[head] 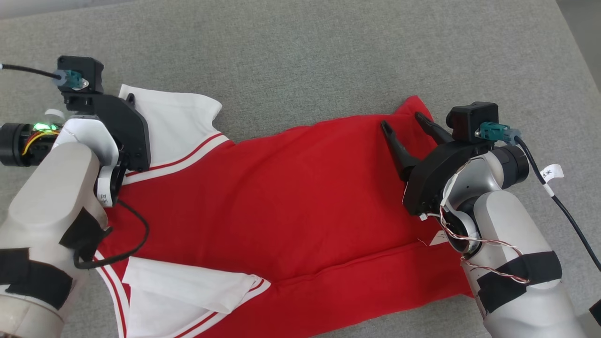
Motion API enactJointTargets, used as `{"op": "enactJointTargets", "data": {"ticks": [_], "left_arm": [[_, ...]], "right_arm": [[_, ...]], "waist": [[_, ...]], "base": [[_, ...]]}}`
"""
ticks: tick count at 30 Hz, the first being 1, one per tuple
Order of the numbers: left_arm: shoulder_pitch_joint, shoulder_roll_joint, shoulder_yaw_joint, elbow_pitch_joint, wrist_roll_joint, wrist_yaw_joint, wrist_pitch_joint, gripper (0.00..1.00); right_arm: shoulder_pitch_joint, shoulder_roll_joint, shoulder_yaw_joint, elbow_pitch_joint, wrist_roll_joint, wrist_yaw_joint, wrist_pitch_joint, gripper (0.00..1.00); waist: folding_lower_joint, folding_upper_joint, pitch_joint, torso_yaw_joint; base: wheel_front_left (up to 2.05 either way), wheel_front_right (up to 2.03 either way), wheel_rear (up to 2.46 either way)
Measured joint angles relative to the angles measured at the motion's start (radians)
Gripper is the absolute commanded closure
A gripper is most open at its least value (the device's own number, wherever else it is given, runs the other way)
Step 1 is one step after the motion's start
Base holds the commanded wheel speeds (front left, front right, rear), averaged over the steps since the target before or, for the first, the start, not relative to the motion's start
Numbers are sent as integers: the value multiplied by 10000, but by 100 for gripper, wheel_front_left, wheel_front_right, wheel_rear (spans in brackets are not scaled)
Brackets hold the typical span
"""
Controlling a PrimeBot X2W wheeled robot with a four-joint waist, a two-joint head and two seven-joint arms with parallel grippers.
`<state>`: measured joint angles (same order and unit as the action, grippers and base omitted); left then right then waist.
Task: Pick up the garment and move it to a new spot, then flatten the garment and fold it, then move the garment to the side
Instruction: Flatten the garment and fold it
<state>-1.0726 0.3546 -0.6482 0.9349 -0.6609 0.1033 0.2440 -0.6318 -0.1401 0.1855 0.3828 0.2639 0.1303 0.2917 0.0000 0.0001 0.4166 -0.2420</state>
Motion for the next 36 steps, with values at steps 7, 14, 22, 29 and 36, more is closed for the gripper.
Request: {"op": "enactJointTargets", "data": {"ticks": [7, 14, 22, 29, 36], "left_arm": [[-189, -8, -232, 102, 102, -67, 142, 100], [-370, 82, -94, -52, -111, -368, 226, 100], [-379, 207, -100, -663, -311, -669, 481, 100], [-318, 320, -130, -1198, -332, -543, 617, 100], [-152, 449, -163, -1547, -360, -416, 757, 100]], "right_arm": [[54, 2, 63, -109, 0, 0, 119, 0], [-75, -228, -594, 25, -336, 0, 800, 0], [-651, -550, -1496, 196, -1350, 0, 2019, 0], [-1136, -280, -1547, 372, -1237, 0, 2637, 0], [-1649, -339, -1361, 1053, -1133, 0, 3507, 78]], "waist": [[0, 0, 46, -105], [1, 0, 170, -23], [0, 0, 190, 296], [1, 0, 207, 423], [1, 0, 247, 408]], "base": [[0, 0, 0], [0, 0, 0], [0, 0, 0], [0, 0, 0], [0, 0, 0]]}}
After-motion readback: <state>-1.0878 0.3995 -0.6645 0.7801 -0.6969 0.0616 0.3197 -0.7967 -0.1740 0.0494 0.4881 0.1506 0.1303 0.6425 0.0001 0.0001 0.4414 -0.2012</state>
